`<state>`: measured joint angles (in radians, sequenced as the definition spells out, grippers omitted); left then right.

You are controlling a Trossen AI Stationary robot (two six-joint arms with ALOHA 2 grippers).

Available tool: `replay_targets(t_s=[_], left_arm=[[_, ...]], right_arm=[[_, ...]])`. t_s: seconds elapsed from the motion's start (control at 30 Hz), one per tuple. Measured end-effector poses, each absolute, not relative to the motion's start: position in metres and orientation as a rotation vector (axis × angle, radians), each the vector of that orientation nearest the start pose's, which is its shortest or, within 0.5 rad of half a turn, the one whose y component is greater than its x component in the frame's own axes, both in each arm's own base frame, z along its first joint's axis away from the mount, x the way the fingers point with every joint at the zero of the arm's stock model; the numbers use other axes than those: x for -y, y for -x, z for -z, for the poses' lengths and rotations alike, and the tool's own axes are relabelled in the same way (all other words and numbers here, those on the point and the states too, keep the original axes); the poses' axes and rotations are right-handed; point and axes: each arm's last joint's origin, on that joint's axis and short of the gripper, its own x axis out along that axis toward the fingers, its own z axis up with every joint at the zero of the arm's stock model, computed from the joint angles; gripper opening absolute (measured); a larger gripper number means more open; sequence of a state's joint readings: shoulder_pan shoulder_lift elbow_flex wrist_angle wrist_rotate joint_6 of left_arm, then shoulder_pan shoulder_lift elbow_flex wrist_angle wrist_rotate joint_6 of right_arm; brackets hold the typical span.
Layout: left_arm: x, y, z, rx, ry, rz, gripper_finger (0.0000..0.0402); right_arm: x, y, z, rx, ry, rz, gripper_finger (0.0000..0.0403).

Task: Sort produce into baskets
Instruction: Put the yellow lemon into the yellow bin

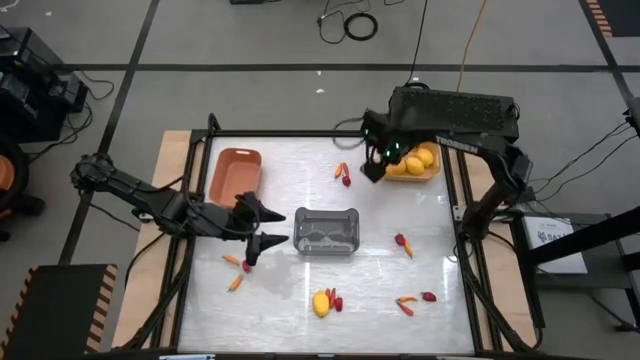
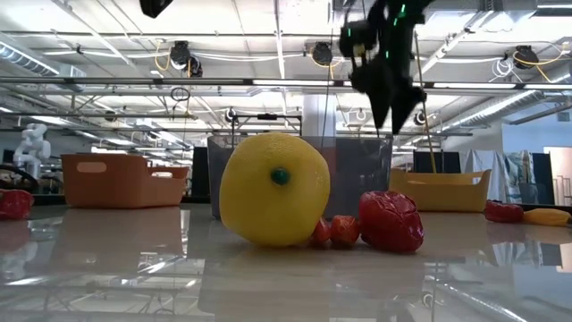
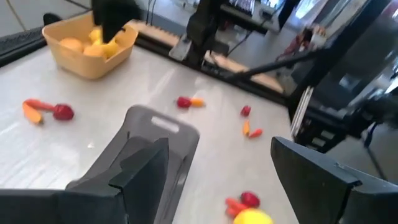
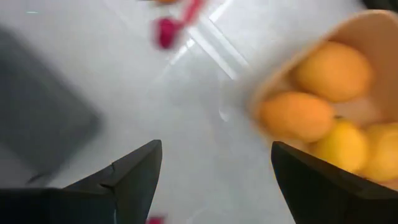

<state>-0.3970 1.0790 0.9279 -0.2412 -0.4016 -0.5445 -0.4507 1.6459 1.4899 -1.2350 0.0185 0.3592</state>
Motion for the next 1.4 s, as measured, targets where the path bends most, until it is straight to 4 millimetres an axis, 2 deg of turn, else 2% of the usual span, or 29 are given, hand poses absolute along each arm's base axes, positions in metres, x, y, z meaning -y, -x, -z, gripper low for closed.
replay_targets(t_s=[0.2,0.4,0.53,0.7,0.87,1.0,1.13,1.4], left_arm=[[0.08,-0.216,-0.315,-0.428,0.337,-0.114,0.0287],[0.08,-0.216,-0.314,-0.443,0.191,-0.074,0.0287],[0.08,-0.216,-0.314,-0.451,0.086,-0.044,0.0287],[0.076,-0.217,-0.312,-0.49,0.023,0.06,0.0287],[0.072,-0.219,-0.312,-0.505,0.0,0.156,0.0287],[0.066,-0.221,-0.312,-0.51,0.006,0.187,0.0287],[0.064,-0.222,-0.312,-0.516,0.035,0.206,0.0287],[0.065,-0.222,-0.312,-0.526,0.127,0.199,0.0287]], right_arm=[[0.051,-0.3,-0.313,-1.177,-0.524,0.469,0.0295],[-0.042,-0.323,-0.319,-1.02,-0.446,0.198,0.0295],[-0.094,-0.338,-0.314,-0.913,-0.54,0.106,0.0295],[-0.144,-0.353,-0.295,-0.834,-0.798,0.161,0.0295],[-0.169,-0.371,-0.26,-0.868,-1.079,0.264,0.0294],[-0.185,-0.383,-0.242,-0.809,-1.199,0.353,0.0288],[-0.194,-0.39,-0.236,-0.875,-1.187,0.451,0.0275],[-0.202,-0.406,-0.244,-1.0,-1.012,0.613,0.0254]])
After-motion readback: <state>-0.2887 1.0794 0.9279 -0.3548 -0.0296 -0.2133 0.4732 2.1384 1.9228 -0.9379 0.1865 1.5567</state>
